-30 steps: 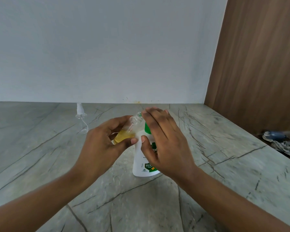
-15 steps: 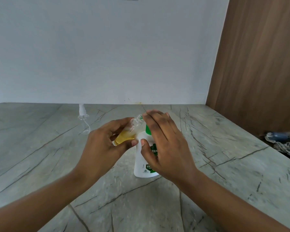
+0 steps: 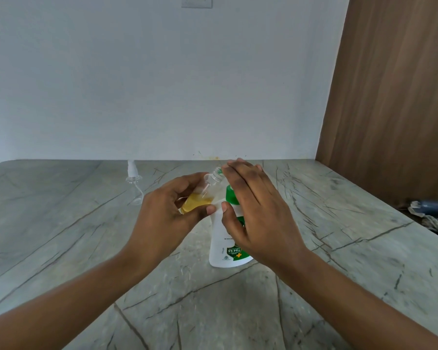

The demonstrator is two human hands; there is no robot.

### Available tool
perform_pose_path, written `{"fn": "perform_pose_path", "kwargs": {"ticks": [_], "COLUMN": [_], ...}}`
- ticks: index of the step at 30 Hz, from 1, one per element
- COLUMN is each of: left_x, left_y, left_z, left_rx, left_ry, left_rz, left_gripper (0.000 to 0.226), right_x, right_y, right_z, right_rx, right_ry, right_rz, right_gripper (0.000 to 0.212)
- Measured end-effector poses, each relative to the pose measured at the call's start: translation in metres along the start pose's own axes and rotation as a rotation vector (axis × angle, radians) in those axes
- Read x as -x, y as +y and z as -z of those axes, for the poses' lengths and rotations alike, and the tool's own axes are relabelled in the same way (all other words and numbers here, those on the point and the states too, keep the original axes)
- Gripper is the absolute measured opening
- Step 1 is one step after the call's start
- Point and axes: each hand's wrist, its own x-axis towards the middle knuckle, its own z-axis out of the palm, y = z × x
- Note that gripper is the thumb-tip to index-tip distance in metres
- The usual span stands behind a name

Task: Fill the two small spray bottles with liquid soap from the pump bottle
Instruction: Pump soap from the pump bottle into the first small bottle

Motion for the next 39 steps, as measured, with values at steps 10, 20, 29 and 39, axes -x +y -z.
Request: {"fn": "perform_pose_path", "kwargs": {"ticks": [10, 20, 29, 39], "left_x": [0.004, 0.008, 0.004, 0.0], "left_y": [-0.002, -0.012, -0.006, -0.001], "left_z": [-0.002, -0.005, -0.005, -0.004], "left_rx": [0.029, 0.022, 0.05, 0.047], "left_ry": [0.002, -0.018, -0.032, -0.009], "left_rz": [-0.032, -0.017, 0.004, 0.017], "left_gripper": [0.052, 0.051, 0.052, 0.05], "right_x": [0.006, 0.014, 0.008, 0.004], "right_y": [-0.003, -0.003, -0.002, 0.0], "right_z": [-0.003, -0.01, -0.003, -0.002], "right_rx": [-0.092, -0.104, -0.082, -0.05], "right_ry": [0.006, -0.05, -0.075, -0.064], "right_rz": [-0.033, -0.033, -0.034, -0.033], "right_gripper": [0.05, 0.05, 0.052, 0.053]}}
